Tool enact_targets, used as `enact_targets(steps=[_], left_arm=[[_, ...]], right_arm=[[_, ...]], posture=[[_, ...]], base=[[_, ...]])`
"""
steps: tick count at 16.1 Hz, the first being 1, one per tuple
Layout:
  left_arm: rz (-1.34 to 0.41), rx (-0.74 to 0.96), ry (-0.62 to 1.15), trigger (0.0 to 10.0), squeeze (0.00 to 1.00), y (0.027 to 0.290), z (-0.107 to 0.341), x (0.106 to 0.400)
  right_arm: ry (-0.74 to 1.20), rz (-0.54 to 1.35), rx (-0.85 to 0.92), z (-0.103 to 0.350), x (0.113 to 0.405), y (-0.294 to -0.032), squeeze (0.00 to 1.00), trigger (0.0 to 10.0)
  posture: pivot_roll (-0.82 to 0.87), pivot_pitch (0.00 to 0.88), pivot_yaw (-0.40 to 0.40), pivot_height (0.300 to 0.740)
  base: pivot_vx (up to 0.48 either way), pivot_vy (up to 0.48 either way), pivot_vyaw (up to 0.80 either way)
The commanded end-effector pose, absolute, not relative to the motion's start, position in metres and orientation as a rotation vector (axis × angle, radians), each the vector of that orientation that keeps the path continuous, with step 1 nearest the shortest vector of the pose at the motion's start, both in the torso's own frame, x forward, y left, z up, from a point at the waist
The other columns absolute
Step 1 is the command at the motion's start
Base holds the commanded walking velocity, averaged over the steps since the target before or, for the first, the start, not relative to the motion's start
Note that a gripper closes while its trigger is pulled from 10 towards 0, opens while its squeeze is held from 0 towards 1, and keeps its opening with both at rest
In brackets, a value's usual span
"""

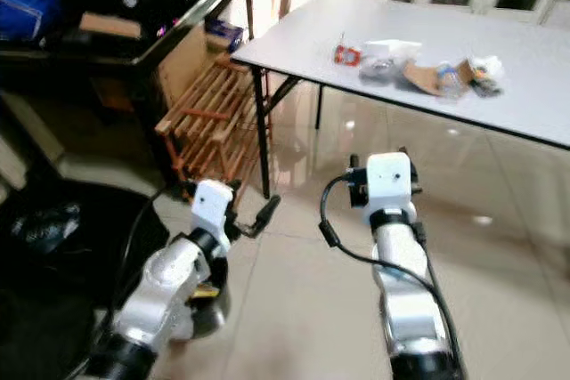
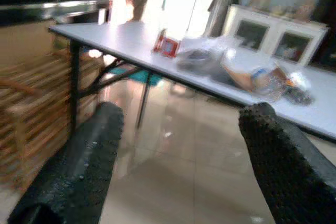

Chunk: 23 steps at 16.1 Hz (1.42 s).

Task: Picking trash to rubbish bin

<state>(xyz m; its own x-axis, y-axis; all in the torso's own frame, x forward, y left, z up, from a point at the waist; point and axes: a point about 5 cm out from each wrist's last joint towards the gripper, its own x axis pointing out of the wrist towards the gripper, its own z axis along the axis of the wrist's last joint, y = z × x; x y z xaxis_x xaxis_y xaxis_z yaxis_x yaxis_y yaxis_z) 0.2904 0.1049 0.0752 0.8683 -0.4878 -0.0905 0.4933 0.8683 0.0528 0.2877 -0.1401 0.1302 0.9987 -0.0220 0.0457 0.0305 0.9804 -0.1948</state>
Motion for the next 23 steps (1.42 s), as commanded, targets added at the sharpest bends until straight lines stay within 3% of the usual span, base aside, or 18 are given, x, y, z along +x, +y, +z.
enact_targets(steps=[1,9,18,23], left_arm=[[-0.519,0.081,0.063,10.0,0.0,0.1025,0.0783,0.2921],[-0.521,0.084,0.067,10.0,0.0,0.1009,0.0775,0.2928],[-0.524,0.09,0.072,10.0,0.0,0.1015,0.0764,0.2932],[-0.523,0.079,0.07,10.0,0.0,0.1014,0.0772,0.2941]], right_arm=[[-0.046,-0.029,-0.2,0.1313,0.2873,-0.143,0.0,10.0],[-0.05,-0.052,-0.193,0.1333,0.2888,-0.1449,0.0,10.0],[-0.036,-0.073,-0.18,0.1318,0.2885,-0.1478,0.0,10.0],[-0.055,-0.057,-0.177,0.1341,0.2883,-0.1455,0.0,10.0]], posture=[[-0.08,0.045,0.032,0.74],[-0.08,0.046,0.036,0.74],[-0.09,0.048,0.041,0.74],[-0.09,0.049,0.042,0.74]], base=[[0.0,-0.431,0.0],[0.0,-0.434,0.0],[0.0,-0.429,-0.8],[0.0,0.0,0.0]])
